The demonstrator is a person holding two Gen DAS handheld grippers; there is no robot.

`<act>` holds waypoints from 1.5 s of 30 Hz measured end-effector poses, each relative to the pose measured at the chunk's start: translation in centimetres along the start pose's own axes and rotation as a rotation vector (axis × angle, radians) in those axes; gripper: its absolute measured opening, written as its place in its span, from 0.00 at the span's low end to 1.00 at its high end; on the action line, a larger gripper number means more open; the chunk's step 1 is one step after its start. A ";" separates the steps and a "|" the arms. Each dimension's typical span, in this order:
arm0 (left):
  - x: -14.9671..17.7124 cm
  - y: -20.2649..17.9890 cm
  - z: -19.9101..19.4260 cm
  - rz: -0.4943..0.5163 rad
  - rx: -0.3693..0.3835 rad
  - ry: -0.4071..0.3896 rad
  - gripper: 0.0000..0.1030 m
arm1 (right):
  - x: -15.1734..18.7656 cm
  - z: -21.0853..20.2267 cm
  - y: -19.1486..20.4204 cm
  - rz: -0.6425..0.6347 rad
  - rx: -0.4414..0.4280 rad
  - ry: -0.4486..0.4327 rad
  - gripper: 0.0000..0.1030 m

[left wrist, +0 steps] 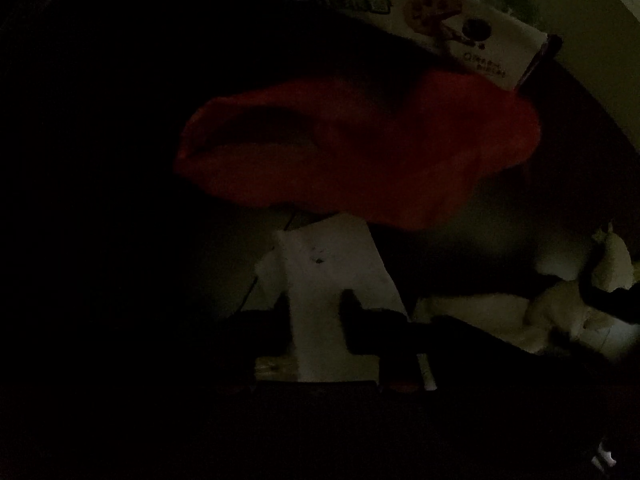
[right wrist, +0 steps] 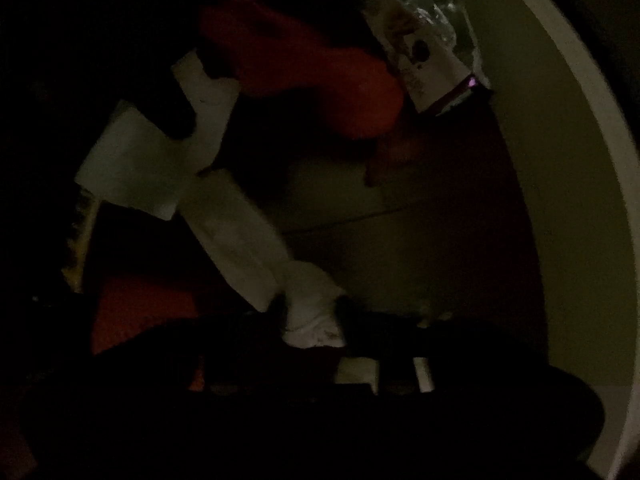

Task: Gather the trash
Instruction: 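Grasp a white paper with the left tool while the right tool grasps a white tissue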

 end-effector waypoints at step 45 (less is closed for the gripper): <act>-1.1 0.2 -0.1 -0.098 0.095 0.015 0.10 | 4.4 -12.4 -2.8 0.334 -0.079 -0.110 0.10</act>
Point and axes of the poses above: each gripper's, at about its wrist camera, not at the fingertips, and z roughly the way its jaws point, y to its left, x to its underside, the point moved 10 cm from there along z, roughly the way its jaws point, and after that the axes turned 1 degree about -z, right-handed, at the moved point
